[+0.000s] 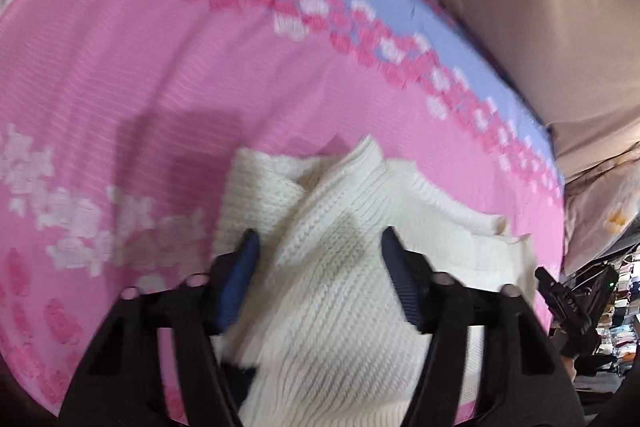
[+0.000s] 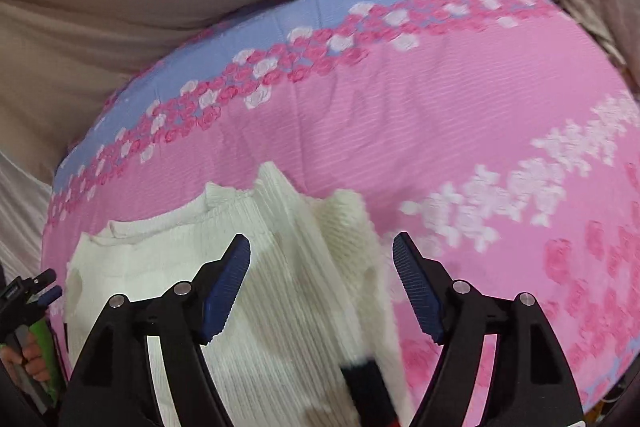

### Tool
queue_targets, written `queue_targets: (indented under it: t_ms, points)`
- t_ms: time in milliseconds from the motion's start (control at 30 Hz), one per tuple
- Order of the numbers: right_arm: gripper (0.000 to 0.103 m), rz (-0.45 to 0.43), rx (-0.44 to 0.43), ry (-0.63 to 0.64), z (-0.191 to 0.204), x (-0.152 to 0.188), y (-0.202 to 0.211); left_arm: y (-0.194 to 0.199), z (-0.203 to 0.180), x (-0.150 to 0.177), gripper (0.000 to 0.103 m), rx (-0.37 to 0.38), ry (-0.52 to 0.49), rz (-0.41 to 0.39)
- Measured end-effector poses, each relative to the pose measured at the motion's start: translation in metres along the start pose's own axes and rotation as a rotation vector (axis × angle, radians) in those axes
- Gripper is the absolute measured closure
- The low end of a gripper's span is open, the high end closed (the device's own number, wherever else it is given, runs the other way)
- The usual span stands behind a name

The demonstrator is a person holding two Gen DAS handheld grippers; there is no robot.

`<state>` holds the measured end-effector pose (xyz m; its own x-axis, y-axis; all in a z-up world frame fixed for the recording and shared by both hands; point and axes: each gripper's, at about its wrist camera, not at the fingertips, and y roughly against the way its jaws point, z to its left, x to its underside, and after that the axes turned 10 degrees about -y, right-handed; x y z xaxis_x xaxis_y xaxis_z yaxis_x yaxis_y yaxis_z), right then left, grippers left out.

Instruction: Fold small clothes

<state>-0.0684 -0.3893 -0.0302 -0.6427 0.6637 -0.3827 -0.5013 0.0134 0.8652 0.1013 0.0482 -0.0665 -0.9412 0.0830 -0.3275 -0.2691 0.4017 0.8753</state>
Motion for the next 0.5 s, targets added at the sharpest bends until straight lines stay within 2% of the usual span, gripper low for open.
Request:
queue_targets:
  t_ms: [33,100,200,233,300,333,367,433,467,500]
  points:
    - [0.053,0.015,0.005,-0.001,0.003,0.001,-0.013,-0.008,-0.001,-0.002,0.096,-0.016,-0.017,0.011]
    - [0.084,0.038,0.027,0.003,0.004,0.004,-0.025,-0.002,-0.003,-0.004,0.096,-0.027,-0.027,-0.015]
    - [0.091,-0.019,-0.043,-0.051,-0.004,-0.004,-0.003,0.017,-0.005,-0.014,0.096,-0.056,-0.037,-0.072]
    - [0.101,-0.053,-0.054,-0.067,-0.008,-0.008,0.008,0.018,-0.001,-0.019,0.096,-0.068,-0.035,-0.071]
    - [0.103,-0.096,-0.034,-0.093,-0.019,-0.019,0.016,0.006,0.004,-0.023,0.096,-0.102,-0.028,-0.044]
    - [0.103,-0.099,0.007,-0.119,-0.03,-0.024,0.011,-0.003,0.007,-0.023,0.096,-0.11,-0.031,-0.019]
    - [0.103,-0.069,0.033,-0.138,-0.041,-0.028,0.0,-0.013,0.01,-0.021,0.096,-0.107,-0.038,0.005]
    - [0.103,0.065,0.07,-0.184,-0.062,-0.028,-0.033,-0.011,0.005,-0.019,0.094,-0.115,-0.059,-0.02]
    - [0.102,0.062,0.083,-0.201,-0.066,-0.024,-0.032,-0.005,0.001,-0.017,0.092,-0.098,-0.064,-0.037]
    - [0.094,0.04,0.055,-0.205,-0.063,-0.021,-0.022,0.0,-0.001,-0.015,0.092,-0.075,-0.064,-0.051]
